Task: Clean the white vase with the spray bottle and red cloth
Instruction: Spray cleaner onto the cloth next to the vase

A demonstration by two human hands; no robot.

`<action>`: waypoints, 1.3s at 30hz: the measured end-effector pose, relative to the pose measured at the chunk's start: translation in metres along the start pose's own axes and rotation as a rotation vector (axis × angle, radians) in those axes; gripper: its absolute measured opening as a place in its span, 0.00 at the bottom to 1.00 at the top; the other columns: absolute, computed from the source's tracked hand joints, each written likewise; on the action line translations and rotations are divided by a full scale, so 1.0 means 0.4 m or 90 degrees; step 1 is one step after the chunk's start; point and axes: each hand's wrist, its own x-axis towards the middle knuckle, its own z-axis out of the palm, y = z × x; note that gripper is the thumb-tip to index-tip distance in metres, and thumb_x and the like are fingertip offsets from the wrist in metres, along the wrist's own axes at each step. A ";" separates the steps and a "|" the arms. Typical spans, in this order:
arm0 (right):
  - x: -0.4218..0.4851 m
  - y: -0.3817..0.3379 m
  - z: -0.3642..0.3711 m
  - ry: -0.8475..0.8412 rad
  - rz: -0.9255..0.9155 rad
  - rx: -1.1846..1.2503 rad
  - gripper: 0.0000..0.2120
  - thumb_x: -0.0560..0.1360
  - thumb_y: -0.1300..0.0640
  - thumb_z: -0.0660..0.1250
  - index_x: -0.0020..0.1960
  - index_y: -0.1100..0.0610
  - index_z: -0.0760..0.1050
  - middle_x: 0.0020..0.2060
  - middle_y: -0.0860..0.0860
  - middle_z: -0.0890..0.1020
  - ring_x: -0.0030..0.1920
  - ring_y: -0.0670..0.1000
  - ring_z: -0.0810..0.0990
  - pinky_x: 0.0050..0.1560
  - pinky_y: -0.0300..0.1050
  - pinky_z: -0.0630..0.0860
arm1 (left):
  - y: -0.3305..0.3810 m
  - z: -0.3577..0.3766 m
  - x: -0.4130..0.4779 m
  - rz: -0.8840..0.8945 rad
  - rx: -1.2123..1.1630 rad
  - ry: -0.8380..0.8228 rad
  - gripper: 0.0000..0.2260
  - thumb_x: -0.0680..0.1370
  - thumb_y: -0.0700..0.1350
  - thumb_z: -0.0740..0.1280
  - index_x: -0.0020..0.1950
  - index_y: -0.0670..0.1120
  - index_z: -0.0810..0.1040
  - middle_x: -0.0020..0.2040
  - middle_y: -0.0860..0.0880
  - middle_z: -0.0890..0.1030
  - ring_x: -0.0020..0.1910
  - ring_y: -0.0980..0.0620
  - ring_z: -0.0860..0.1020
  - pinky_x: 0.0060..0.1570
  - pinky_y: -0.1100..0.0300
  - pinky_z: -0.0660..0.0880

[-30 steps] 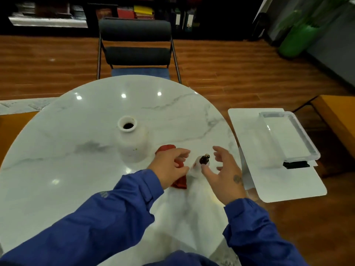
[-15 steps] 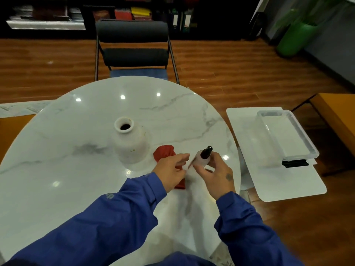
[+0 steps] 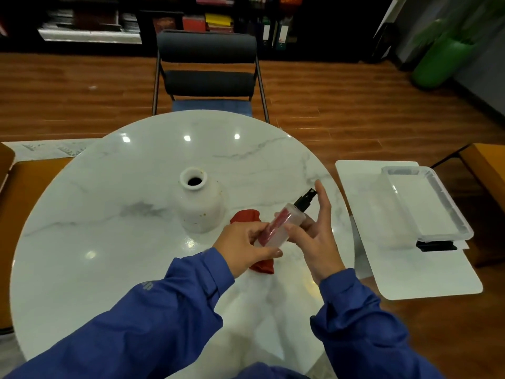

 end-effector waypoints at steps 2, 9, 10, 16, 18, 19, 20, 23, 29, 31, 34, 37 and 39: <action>0.000 -0.007 0.012 -0.002 -0.009 0.003 0.42 0.74 0.63 0.71 0.74 0.33 0.53 0.50 0.58 0.83 0.54 0.53 0.82 0.54 0.44 0.80 | -0.004 -0.010 -0.005 -0.027 -0.100 -0.049 0.16 0.69 0.42 0.76 0.57 0.44 0.81 0.46 0.44 0.85 0.41 0.54 0.82 0.41 0.64 0.80; 0.027 -0.040 0.041 0.061 -0.029 -0.051 0.34 0.76 0.57 0.70 0.70 0.31 0.56 0.58 0.53 0.77 0.55 0.58 0.80 0.60 0.61 0.76 | 0.009 -0.058 -0.007 -0.045 -0.230 0.031 0.20 0.69 0.40 0.76 0.60 0.45 0.79 0.53 0.48 0.84 0.51 0.55 0.83 0.53 0.64 0.79; 0.029 -0.048 0.044 0.072 -0.033 -0.070 0.34 0.77 0.58 0.69 0.70 0.31 0.56 0.59 0.47 0.75 0.55 0.56 0.80 0.61 0.61 0.76 | 0.013 -0.080 -0.004 -0.027 -0.224 0.106 0.21 0.68 0.40 0.76 0.60 0.45 0.79 0.53 0.48 0.84 0.50 0.55 0.83 0.52 0.64 0.79; 0.012 -0.104 0.079 0.002 -0.119 -0.249 0.41 0.72 0.64 0.70 0.70 0.30 0.56 0.53 0.28 0.68 0.51 0.41 0.76 0.57 0.41 0.75 | -0.046 -0.233 -0.001 0.019 0.081 0.545 0.31 0.68 0.48 0.76 0.68 0.55 0.69 0.63 0.53 0.73 0.63 0.52 0.71 0.60 0.58 0.72; 0.017 -0.111 0.107 -0.028 -0.154 -0.294 0.41 0.73 0.64 0.69 0.71 0.30 0.55 0.56 0.26 0.68 0.56 0.35 0.72 0.60 0.32 0.68 | -0.080 -0.256 0.008 -0.059 0.108 0.492 0.36 0.67 0.50 0.76 0.72 0.54 0.65 0.67 0.51 0.69 0.67 0.50 0.65 0.66 0.55 0.67; 0.019 -0.113 0.122 -0.038 -0.170 -0.314 0.41 0.73 0.63 0.69 0.71 0.29 0.54 0.57 0.27 0.68 0.56 0.35 0.72 0.58 0.28 0.66 | -0.096 -0.262 0.015 -0.078 0.115 0.457 0.36 0.67 0.50 0.76 0.72 0.53 0.65 0.68 0.51 0.69 0.68 0.49 0.65 0.67 0.55 0.66; 0.022 -0.114 0.137 -0.043 -0.181 -0.340 0.41 0.74 0.62 0.68 0.71 0.29 0.54 0.58 0.30 0.71 0.53 0.37 0.71 0.55 0.25 0.65 | -0.108 -0.268 0.023 -0.085 0.122 0.433 0.35 0.67 0.51 0.76 0.71 0.52 0.67 0.68 0.50 0.70 0.68 0.49 0.65 0.68 0.55 0.65; 0.027 -0.119 0.170 -0.053 -0.202 -0.425 0.39 0.74 0.62 0.67 0.70 0.29 0.52 0.59 0.46 0.73 0.48 0.42 0.70 0.46 0.22 0.64 | -0.119 -0.281 0.041 -0.069 0.115 0.411 0.28 0.66 0.52 0.76 0.64 0.52 0.75 0.64 0.51 0.74 0.65 0.48 0.69 0.66 0.52 0.68; 0.028 -0.138 0.172 -0.048 -0.215 -0.428 0.39 0.73 0.62 0.67 0.68 0.29 0.53 0.52 0.43 0.71 0.45 0.42 0.74 0.45 0.23 0.64 | -0.109 -0.285 0.052 -0.052 0.073 0.414 0.20 0.68 0.48 0.76 0.58 0.49 0.79 0.60 0.50 0.77 0.58 0.52 0.74 0.55 0.62 0.67; 0.024 -0.137 0.164 -0.039 -0.202 -0.421 0.40 0.74 0.62 0.67 0.69 0.28 0.52 0.50 0.41 0.70 0.45 0.39 0.74 0.44 0.25 0.66 | -0.111 -0.288 0.051 -0.050 0.067 0.411 0.19 0.68 0.48 0.77 0.57 0.50 0.79 0.60 0.50 0.77 0.58 0.52 0.74 0.55 0.62 0.67; 0.020 -0.119 0.155 0.000 -0.181 -0.424 0.41 0.74 0.63 0.66 0.71 0.29 0.52 0.49 0.41 0.70 0.43 0.37 0.75 0.43 0.23 0.66 | -0.113 -0.291 0.050 -0.042 0.065 0.407 0.19 0.67 0.48 0.77 0.57 0.52 0.78 0.60 0.51 0.77 0.58 0.53 0.74 0.56 0.61 0.68; 0.016 -0.096 0.144 0.022 -0.147 -0.413 0.37 0.74 0.63 0.66 0.68 0.30 0.55 0.52 0.41 0.70 0.47 0.41 0.76 0.49 0.32 0.71 | -0.106 -0.295 0.051 -0.019 0.068 0.398 0.21 0.67 0.47 0.77 0.58 0.54 0.77 0.60 0.52 0.77 0.56 0.55 0.73 0.56 0.61 0.68; 0.012 -0.082 0.137 0.032 -0.125 -0.412 0.35 0.74 0.62 0.66 0.67 0.32 0.56 0.53 0.43 0.72 0.49 0.47 0.76 0.53 0.44 0.77 | -0.102 -0.299 0.054 -0.015 0.072 0.392 0.23 0.67 0.46 0.77 0.60 0.52 0.76 0.61 0.52 0.77 0.57 0.55 0.73 0.57 0.61 0.68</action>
